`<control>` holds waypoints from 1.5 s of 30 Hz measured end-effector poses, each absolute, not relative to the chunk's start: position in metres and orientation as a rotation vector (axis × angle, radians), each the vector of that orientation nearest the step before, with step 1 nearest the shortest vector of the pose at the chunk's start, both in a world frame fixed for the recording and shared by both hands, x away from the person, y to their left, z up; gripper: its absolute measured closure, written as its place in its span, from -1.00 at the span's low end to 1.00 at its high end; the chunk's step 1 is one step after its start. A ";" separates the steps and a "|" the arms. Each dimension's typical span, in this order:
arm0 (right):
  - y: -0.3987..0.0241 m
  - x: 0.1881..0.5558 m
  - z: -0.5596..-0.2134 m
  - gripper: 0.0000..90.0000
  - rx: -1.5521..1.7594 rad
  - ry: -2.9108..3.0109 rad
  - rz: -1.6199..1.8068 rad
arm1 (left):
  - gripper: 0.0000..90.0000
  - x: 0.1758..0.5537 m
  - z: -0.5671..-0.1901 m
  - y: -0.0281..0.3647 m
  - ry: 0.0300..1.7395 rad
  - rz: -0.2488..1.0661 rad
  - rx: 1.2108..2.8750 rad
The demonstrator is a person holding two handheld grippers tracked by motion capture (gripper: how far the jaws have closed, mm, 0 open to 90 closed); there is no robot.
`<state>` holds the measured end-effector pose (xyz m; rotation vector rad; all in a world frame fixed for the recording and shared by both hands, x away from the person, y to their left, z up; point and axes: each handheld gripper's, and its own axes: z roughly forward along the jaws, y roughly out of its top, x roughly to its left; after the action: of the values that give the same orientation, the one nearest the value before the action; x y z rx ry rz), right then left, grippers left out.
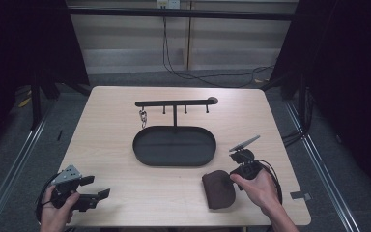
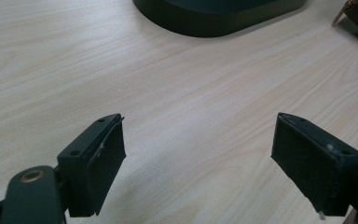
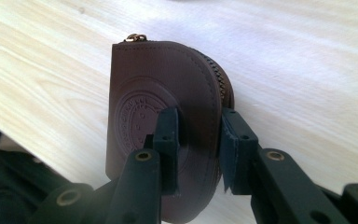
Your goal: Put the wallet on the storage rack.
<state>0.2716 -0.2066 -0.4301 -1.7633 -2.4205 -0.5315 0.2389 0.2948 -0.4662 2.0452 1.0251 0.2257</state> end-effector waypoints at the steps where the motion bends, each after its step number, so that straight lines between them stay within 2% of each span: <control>1: -0.206 0.272 -0.429 0.58 -1.759 -2.429 -0.528 | -0.62 0.239 -0.466 0.295 1.024 0.228 2.049; 21: -0.196 0.275 -0.402 0.77 -1.737 -2.499 -0.510 | -0.62 0.239 -0.466 0.295 1.020 0.222 2.055; 45: -0.195 0.290 -0.369 0.83 -1.773 -2.547 -0.388 | -0.62 0.240 -0.466 0.295 1.018 0.211 2.062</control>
<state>0.2903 -0.1953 -0.3687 -1.7728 -2.5466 -0.3877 0.2395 0.2950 -0.4661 2.0623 1.0184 0.2107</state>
